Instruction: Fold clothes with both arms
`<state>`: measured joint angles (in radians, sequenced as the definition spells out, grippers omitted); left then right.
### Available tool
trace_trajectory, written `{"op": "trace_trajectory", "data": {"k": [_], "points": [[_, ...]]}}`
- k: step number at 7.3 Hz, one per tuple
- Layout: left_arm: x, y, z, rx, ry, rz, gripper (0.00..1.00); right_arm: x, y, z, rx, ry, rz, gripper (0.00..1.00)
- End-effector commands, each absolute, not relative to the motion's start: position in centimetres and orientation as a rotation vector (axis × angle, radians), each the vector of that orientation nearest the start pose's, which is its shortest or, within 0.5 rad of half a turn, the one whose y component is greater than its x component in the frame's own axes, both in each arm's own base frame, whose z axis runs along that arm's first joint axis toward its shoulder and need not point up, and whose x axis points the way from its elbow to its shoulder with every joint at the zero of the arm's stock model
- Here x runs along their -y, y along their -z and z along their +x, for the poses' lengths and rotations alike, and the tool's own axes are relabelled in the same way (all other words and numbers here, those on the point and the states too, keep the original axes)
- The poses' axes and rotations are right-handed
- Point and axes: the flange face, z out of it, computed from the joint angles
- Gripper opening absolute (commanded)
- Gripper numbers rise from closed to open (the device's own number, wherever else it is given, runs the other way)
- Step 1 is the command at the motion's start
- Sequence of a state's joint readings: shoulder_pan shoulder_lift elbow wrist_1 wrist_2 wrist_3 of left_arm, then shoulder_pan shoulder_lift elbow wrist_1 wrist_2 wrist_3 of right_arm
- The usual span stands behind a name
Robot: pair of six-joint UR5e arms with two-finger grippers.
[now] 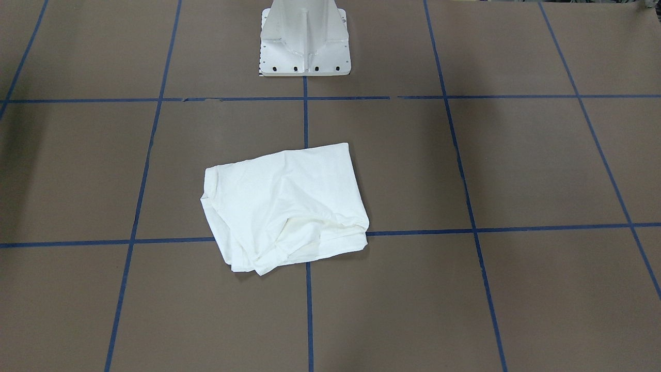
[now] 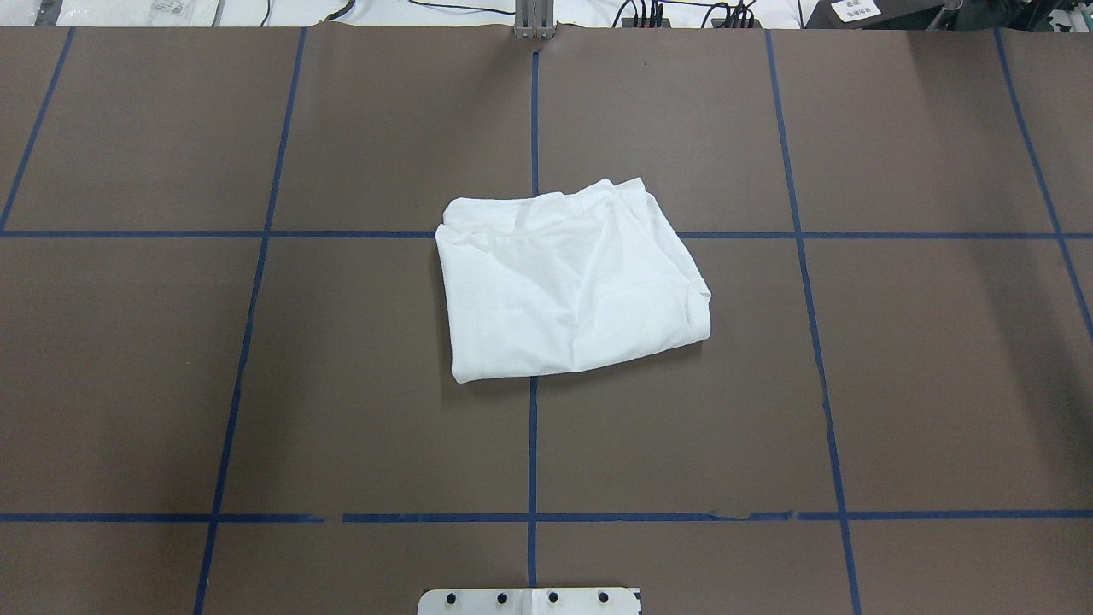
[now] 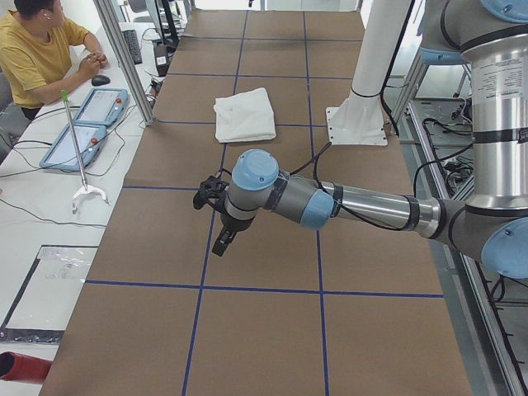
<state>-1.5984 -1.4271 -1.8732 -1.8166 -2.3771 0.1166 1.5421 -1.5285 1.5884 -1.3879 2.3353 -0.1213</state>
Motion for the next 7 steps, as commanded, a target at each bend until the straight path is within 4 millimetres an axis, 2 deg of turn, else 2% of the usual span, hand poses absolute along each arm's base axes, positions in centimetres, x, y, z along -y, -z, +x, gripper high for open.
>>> {"op": "trace_trajectory", "data": {"k": [1,7], "points": [[44.37,-54.27,-7.37,-0.766,-0.251,0.449,1.00,53.00,-60.57,4.03,0.749,0.256,0.273,1.00],[44.39,-53.84,-6.94,-0.830,-0.263,0.450,1.00,53.64,-59.64,3.91,0.748,0.269,0.305,1.00]]}}
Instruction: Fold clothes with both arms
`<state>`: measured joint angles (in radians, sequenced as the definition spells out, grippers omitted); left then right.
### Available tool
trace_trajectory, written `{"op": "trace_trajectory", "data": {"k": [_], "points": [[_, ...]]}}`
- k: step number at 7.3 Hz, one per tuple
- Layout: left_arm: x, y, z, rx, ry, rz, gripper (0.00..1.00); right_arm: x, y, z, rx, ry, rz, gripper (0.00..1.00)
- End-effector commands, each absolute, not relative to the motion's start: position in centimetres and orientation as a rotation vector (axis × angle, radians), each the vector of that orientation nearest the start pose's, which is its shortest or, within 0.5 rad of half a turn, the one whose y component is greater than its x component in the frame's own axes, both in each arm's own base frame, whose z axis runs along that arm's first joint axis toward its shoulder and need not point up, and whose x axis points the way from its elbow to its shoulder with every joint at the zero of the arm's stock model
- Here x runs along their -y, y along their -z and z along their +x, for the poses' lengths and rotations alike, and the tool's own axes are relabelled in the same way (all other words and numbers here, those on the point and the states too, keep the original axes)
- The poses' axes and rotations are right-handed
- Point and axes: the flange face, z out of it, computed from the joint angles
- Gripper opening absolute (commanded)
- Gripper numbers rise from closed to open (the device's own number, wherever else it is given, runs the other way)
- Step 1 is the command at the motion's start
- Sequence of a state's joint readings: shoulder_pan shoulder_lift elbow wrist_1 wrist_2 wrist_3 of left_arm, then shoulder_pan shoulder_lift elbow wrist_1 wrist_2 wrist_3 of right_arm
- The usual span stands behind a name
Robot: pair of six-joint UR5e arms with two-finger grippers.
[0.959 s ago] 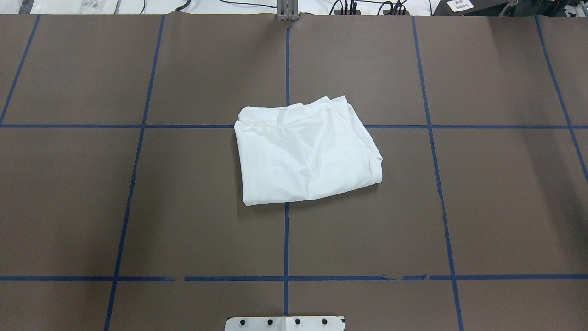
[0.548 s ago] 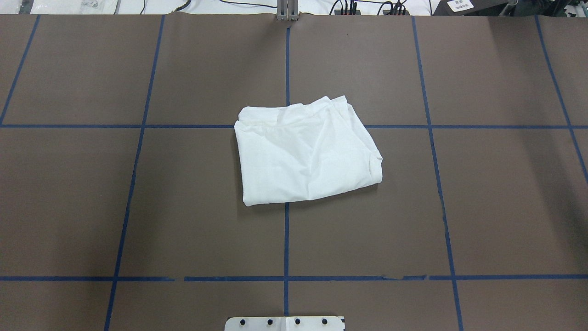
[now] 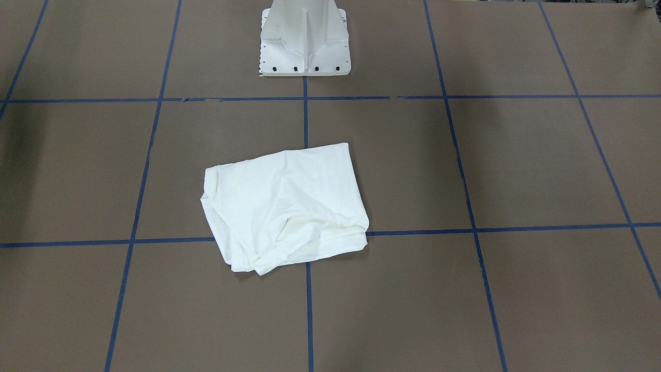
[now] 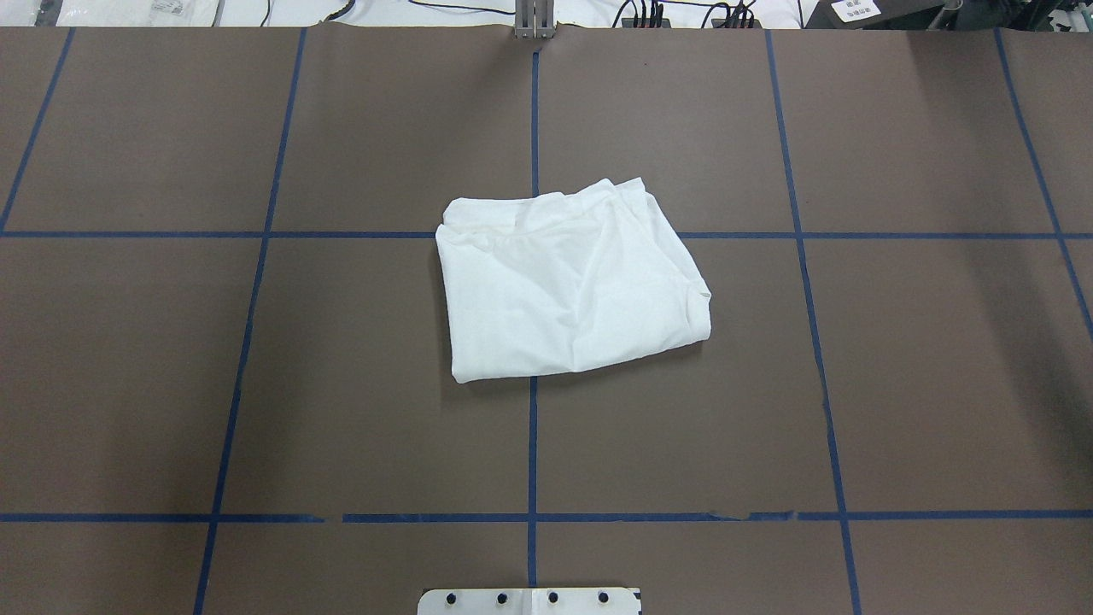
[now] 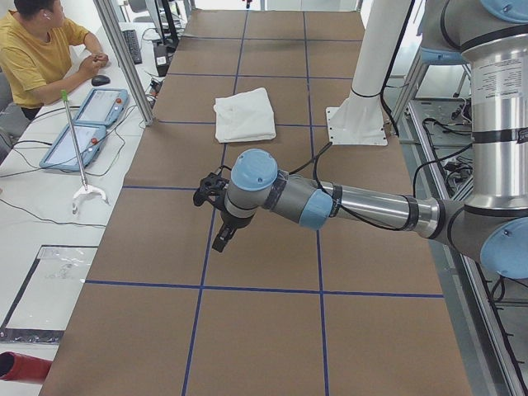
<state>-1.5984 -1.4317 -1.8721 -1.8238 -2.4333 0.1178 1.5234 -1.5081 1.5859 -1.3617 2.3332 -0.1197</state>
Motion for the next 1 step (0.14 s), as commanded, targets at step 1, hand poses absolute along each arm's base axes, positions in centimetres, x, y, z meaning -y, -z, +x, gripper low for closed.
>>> {"op": "trace_trajectory", "data": {"k": [1], "points": [[44.45,-53.71,-6.96,-0.826,-0.263,0.453,1.00,53.64,-59.56,3.91,0.748,0.271,0.307,1.00]]}}
